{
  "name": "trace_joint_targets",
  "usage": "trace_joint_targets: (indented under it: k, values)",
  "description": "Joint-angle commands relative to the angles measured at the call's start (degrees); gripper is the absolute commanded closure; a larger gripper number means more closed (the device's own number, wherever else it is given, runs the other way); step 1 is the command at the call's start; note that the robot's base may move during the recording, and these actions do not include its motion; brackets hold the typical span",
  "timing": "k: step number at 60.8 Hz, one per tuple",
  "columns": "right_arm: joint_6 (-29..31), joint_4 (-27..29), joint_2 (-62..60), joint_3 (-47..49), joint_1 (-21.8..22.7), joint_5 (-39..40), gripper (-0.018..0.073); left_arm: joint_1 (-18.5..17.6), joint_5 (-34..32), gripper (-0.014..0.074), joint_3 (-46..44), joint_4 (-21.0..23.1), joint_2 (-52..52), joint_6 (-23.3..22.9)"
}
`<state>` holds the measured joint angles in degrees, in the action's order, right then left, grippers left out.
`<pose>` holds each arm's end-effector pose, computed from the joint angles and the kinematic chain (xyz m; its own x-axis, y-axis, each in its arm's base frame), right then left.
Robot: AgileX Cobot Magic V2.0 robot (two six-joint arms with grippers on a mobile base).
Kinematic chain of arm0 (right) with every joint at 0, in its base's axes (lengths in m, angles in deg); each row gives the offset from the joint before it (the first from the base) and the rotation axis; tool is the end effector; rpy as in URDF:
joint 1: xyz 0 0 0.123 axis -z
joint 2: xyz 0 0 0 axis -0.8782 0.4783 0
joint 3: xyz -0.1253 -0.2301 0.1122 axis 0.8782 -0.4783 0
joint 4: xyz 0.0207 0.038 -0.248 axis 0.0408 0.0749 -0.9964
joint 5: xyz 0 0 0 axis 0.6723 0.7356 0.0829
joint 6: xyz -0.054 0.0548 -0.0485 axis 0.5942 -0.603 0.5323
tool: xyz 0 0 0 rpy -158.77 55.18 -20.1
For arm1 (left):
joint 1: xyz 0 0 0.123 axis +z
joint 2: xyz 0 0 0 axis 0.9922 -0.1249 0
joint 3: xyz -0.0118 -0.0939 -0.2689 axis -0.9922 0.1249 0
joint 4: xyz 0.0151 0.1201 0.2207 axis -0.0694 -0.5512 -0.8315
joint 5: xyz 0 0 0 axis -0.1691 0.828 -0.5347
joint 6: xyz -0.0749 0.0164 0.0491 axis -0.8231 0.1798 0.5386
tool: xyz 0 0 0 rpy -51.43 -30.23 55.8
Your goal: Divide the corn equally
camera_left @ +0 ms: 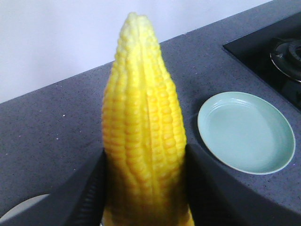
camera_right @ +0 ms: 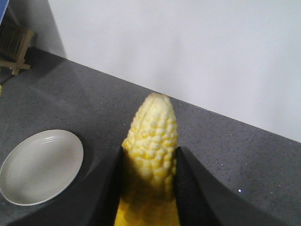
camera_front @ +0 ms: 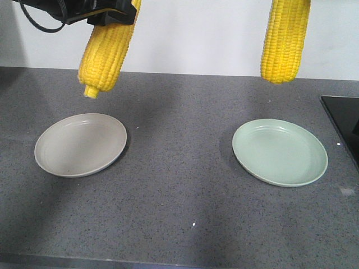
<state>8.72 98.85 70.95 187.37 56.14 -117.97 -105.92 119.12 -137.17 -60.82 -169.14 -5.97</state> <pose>0.2947 0.0582 0.5159 -0.4273 -0.1374 -0.8936 -0.4302 0.9002 0.0673 0.3022 -0.1485 0.4788 -0.4995 0.2281 -0.8357 0.5437 0.8336 -0.0974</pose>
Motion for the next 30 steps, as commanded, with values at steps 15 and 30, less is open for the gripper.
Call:
trace_joint_targets:
  k: [15, 30]
  values:
    - [0.4, 1.2, -2.0, 1.7, 0.2, 3.8, 0.0564, 0.1, -3.6, 0.0602, -1.7, 1.1, 2.1, -0.4]
    - [0.4, 1.2, -2.0, 1.7, 0.2, 3.8, 0.0564, 0.1, -3.6, 0.0602, -1.7, 1.1, 2.1, -0.4]
